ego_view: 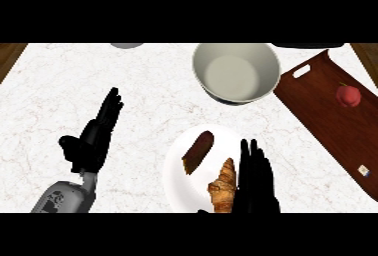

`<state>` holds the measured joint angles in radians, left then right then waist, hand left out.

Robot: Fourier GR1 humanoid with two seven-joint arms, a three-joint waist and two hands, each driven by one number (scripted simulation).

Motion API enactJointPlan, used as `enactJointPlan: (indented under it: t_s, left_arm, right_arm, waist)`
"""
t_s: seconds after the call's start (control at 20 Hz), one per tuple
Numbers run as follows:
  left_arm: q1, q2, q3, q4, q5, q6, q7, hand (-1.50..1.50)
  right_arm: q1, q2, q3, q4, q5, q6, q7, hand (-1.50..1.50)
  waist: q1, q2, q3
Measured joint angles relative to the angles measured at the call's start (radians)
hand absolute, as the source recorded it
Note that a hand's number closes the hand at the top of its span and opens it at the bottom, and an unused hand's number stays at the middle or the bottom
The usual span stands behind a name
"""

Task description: Pick the croissant from the plate and place it in the bowl

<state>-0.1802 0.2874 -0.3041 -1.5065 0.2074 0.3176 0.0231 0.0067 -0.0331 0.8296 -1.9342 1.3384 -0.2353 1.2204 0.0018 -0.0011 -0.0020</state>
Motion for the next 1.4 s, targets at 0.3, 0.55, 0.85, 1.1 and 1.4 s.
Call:
enactJointPlan:
  t_s: [0.3,0.55,0.85,1.1,1.4]
  left_arm:
    - [-0.003,-0.011,0.008,0.014,-0.009,-0.009,-0.003,0.0]
    - [0.003,-0.006,0.017,-0.012,-0.013,-0.017,0.015,0.0]
    - [0.014,-0.011,0.025,-0.014,-0.024,-0.018,0.011,0.0]
    - [0.01,-0.016,0.032,-0.009,-0.026,-0.027,0.013,0.0]
    - [0.012,-0.025,0.037,-0.001,-0.033,-0.041,0.005,0.0]
  right_arm:
    - [-0.009,-0.006,0.012,0.005,-0.028,0.013,0.008,-1.5]
    - [-0.014,-0.009,0.016,0.007,-0.042,-0.011,-0.014,-1.5]
    - [-0.014,-0.009,0.016,0.01,-0.062,-0.057,-0.043,-1.5]
    - [-0.006,-0.004,0.01,0.023,-0.107,-0.116,-0.062,-1.5]
    - [0.008,0.005,-0.002,0.036,-0.149,-0.178,-0.076,-1.5]
  waist:
    - [-0.002,0.0,0.001]
    - [-0.001,-0.001,0.001]
    - [-0.001,-0.001,0.002]
    - [-0.002,0.0,0.002]
    - [-0.003,0.0,0.002]
